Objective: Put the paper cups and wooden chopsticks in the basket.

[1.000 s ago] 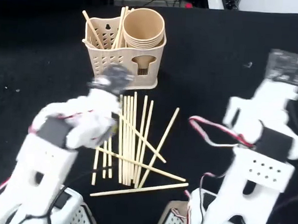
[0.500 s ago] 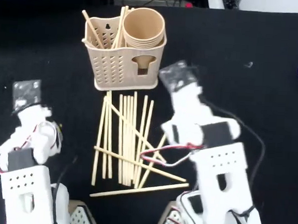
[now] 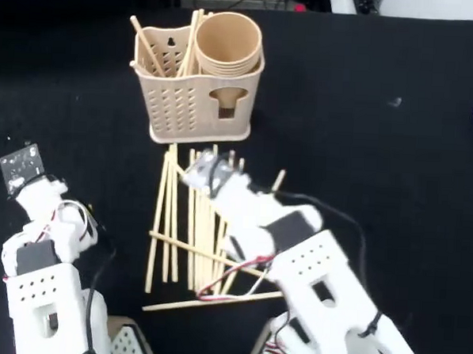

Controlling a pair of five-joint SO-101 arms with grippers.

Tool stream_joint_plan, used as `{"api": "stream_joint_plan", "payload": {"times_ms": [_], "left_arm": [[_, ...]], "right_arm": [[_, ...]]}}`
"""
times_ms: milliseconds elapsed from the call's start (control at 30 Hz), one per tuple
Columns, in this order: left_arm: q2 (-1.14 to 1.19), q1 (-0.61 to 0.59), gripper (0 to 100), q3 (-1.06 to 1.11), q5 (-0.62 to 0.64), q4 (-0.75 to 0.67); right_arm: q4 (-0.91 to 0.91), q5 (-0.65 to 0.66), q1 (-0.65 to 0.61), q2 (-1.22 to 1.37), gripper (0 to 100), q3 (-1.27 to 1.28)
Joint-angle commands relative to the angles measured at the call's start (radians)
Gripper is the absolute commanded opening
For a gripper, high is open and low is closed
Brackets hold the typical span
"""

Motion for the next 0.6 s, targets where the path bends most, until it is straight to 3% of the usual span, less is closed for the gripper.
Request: {"api": "stream_joint_plan", "payload": {"times_ms": [0,200,567], "left_arm": [[-0.012,-0.016,15,-0.012,0.011,-0.02],[-0.012,-0.015,15,-0.01,0.011,-0.02],[-0.012,-0.016,15,-0.01,0.011,-0.018]], "right_arm": [[-0.071,0.009,-0.089,0.036,23.7,-0.015],[-0.041,0.011,-0.204,0.291,23.8,-0.147],[-0.117,0.012,-0.213,0.539,23.7,-0.211]]}}
